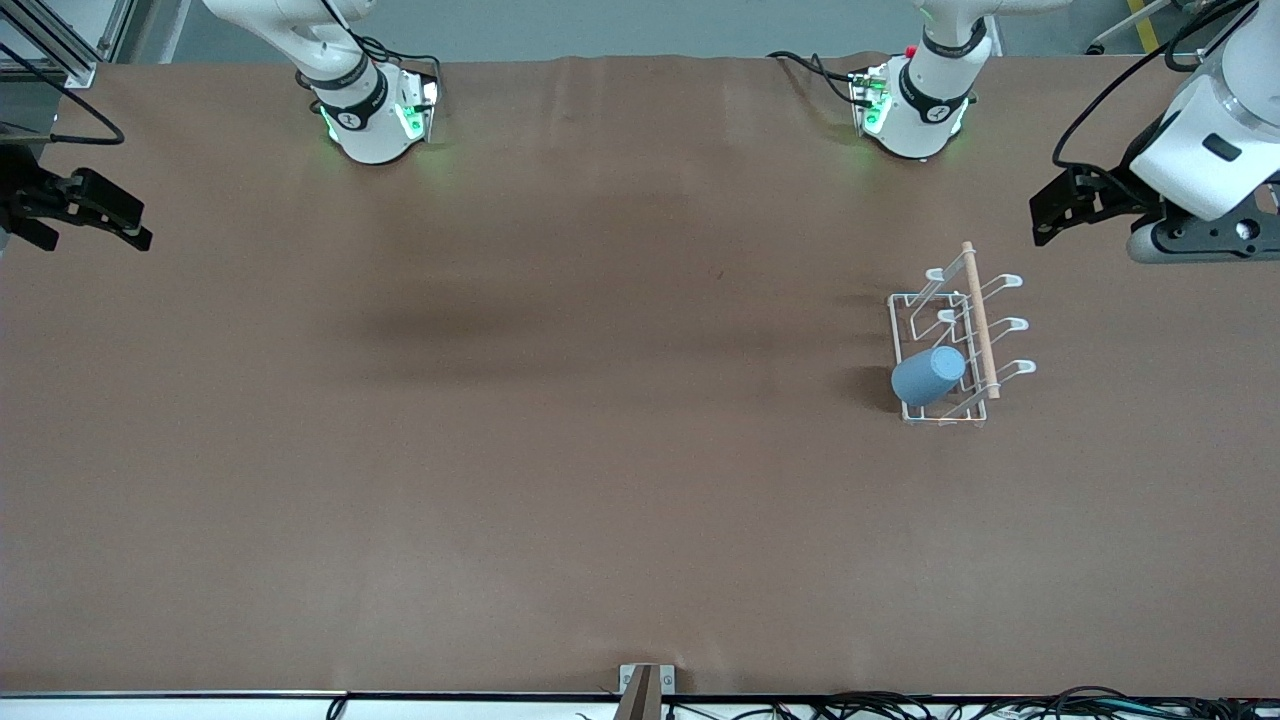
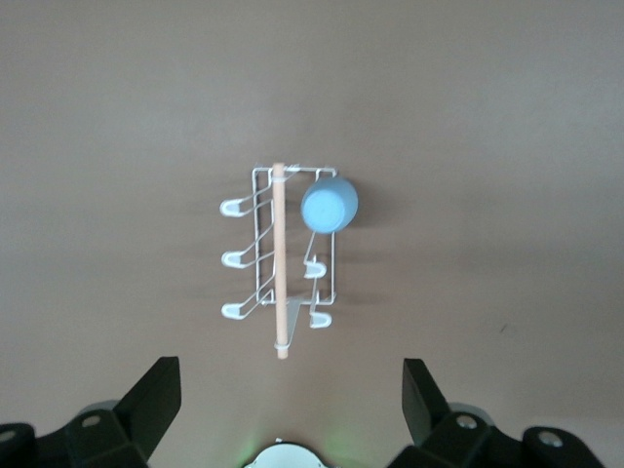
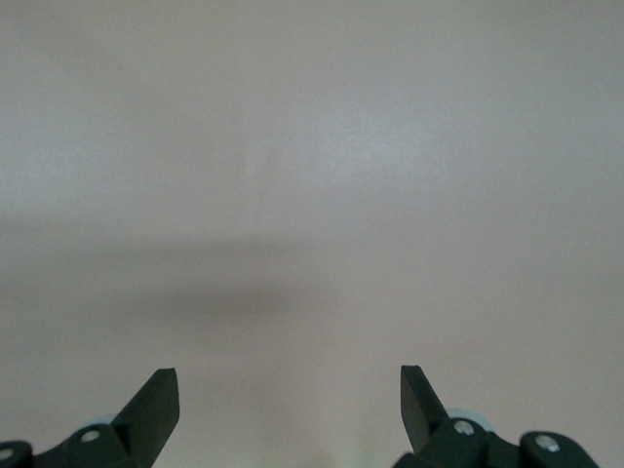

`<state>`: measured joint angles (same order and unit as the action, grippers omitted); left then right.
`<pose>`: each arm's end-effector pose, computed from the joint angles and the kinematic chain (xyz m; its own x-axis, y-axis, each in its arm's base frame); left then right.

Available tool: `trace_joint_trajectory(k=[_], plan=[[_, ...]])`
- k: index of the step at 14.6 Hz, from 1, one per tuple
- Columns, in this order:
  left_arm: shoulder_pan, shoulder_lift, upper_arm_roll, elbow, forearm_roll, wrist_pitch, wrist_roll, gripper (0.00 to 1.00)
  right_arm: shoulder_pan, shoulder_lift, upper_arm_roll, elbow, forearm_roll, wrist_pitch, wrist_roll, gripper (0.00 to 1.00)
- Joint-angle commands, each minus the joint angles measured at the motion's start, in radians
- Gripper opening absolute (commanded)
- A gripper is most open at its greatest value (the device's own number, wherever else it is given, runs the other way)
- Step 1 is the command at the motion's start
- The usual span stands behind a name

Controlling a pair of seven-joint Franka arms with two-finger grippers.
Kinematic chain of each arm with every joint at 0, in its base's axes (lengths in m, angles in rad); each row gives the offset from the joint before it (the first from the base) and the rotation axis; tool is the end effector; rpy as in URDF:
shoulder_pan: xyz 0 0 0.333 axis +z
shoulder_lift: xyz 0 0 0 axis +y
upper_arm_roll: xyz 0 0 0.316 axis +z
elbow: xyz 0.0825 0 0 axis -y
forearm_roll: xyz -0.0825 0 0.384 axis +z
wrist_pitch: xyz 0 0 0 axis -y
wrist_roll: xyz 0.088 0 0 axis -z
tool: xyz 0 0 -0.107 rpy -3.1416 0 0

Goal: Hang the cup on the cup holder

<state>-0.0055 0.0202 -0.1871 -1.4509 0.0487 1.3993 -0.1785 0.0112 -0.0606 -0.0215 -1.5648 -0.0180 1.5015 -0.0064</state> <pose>0.5340 -0.0969 0.6549 0.9980 -0.0058 -0.0622 -0.0093 -0.9984 -0.0566 0.5285 -0.0079 0.6541 1.0000 -0.0051 -0.0028 -0.0051 -0.9998 0.0166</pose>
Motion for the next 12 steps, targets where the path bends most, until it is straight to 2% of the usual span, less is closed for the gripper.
trace_joint_trajectory(k=[1, 3, 5, 12], plan=[[0.013, -0.147, 0.018, -0.208, -0.020, 0.099, 0.002, 1.00, 0.004, -0.007, -0.002, -0.006, 0.003, -0.004, 0.006, 1.00], [0.012, -0.177, 0.018, -0.259, -0.024, 0.112, 0.001, 1.00, 0.004, -0.005, -0.002, -0.008, 0.003, -0.004, 0.006, 1.00], [0.015, -0.181, 0.018, -0.261, -0.030, 0.113, 0.001, 1.00, 0.004, -0.005, -0.002, -0.008, 0.003, -0.006, 0.006, 1.00], [0.019, -0.123, 0.021, -0.181, -0.040, 0.104, 0.017, 1.00, 0.004, -0.005, -0.002, -0.008, 0.003, -0.004, 0.006, 1.00]])
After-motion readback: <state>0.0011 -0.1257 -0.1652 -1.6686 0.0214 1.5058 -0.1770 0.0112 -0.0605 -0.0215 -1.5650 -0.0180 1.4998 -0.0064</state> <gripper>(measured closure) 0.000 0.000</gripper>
